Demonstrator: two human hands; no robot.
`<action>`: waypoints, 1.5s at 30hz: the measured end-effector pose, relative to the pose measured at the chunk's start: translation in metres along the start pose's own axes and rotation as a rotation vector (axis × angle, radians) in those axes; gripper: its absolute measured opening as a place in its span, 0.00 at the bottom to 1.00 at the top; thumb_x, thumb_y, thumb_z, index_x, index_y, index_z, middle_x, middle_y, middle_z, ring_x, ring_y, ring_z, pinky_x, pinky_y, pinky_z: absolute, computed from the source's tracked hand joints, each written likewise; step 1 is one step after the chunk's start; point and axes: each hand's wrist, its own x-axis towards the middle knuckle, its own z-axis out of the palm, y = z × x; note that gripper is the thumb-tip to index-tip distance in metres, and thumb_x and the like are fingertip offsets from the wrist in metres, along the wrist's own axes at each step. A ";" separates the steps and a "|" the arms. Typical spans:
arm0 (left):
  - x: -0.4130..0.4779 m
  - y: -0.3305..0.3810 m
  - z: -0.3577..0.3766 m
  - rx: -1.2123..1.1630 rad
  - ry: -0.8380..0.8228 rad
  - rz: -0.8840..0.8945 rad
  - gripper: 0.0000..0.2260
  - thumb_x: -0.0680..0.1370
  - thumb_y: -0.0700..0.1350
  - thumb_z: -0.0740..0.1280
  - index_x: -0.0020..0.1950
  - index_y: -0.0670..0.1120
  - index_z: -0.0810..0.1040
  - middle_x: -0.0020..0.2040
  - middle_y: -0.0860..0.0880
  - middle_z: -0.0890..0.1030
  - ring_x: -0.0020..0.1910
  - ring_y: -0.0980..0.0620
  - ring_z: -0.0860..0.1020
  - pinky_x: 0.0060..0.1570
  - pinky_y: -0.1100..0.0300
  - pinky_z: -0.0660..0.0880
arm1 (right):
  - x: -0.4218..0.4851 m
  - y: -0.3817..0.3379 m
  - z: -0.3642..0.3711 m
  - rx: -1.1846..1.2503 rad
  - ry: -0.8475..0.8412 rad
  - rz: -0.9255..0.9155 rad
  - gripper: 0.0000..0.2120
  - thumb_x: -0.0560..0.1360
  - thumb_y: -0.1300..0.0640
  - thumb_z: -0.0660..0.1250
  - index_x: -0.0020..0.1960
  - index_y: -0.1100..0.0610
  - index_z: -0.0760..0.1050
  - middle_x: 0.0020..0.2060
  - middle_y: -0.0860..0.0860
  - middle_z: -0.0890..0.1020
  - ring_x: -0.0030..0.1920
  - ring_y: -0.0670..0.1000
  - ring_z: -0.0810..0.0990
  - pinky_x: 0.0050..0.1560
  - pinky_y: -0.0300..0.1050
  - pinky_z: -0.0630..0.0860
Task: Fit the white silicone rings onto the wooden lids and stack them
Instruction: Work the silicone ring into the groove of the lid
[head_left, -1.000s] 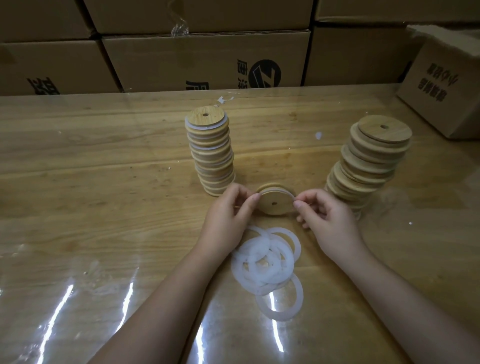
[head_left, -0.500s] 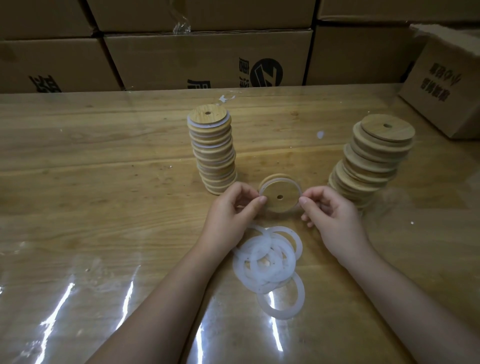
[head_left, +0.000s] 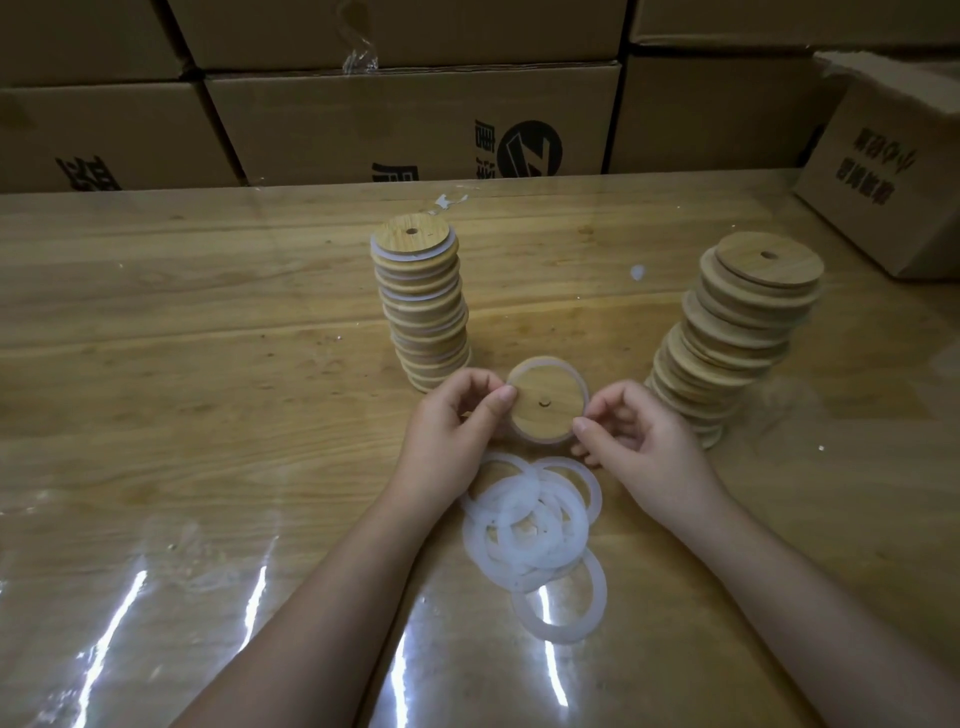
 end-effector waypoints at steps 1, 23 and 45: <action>0.000 0.000 0.000 0.001 -0.004 0.000 0.04 0.77 0.41 0.67 0.42 0.47 0.77 0.38 0.47 0.79 0.40 0.47 0.78 0.47 0.41 0.77 | 0.000 0.001 0.000 0.012 -0.002 -0.005 0.07 0.72 0.63 0.69 0.42 0.54 0.72 0.34 0.51 0.81 0.36 0.49 0.82 0.42 0.54 0.79; 0.002 -0.002 -0.002 -0.073 -0.071 -0.094 0.10 0.76 0.44 0.68 0.41 0.37 0.79 0.34 0.46 0.80 0.34 0.55 0.77 0.37 0.65 0.75 | 0.004 0.003 0.002 0.204 -0.108 0.003 0.24 0.71 0.67 0.69 0.58 0.45 0.67 0.36 0.51 0.83 0.38 0.50 0.84 0.39 0.38 0.78; -0.006 0.003 -0.001 0.046 -0.127 -0.061 0.05 0.72 0.45 0.73 0.40 0.45 0.81 0.39 0.42 0.83 0.38 0.52 0.80 0.41 0.59 0.76 | 0.002 0.006 -0.001 0.058 -0.138 -0.009 0.13 0.70 0.59 0.72 0.52 0.54 0.73 0.41 0.47 0.85 0.41 0.48 0.84 0.45 0.47 0.79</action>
